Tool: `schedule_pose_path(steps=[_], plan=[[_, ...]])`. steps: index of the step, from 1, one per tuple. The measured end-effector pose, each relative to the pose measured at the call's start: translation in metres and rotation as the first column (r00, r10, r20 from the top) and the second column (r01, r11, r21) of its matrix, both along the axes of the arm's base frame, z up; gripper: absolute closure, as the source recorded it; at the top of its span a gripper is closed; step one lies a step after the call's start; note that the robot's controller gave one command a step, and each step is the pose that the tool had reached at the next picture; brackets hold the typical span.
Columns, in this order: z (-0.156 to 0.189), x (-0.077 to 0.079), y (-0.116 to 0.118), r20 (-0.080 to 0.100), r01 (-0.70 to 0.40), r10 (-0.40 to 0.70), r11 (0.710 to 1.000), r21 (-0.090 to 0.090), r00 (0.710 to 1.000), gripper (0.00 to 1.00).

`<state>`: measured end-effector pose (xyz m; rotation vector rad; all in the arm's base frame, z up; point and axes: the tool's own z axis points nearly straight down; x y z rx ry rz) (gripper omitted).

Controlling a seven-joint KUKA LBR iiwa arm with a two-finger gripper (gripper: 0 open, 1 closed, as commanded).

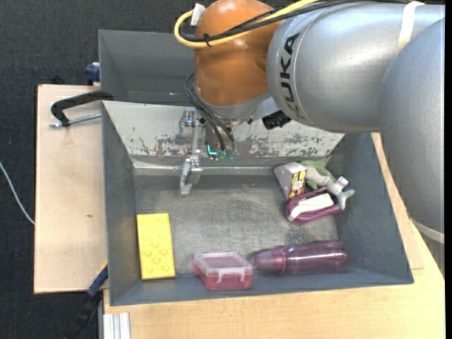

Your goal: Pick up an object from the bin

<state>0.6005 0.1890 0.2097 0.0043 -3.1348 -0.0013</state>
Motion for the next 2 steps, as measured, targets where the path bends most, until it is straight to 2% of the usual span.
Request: schedule_pose_path(steps=[1, 2], plan=[[0.005, 0.002, -0.001, 0.008, 0.002, -0.002, 1.000, 0.002, 1.000, 0.00], [-0.008, -0.002, 0.014, 0.007, 0.063, -0.063, 0.998, 0.001, 0.998, 0.00]])
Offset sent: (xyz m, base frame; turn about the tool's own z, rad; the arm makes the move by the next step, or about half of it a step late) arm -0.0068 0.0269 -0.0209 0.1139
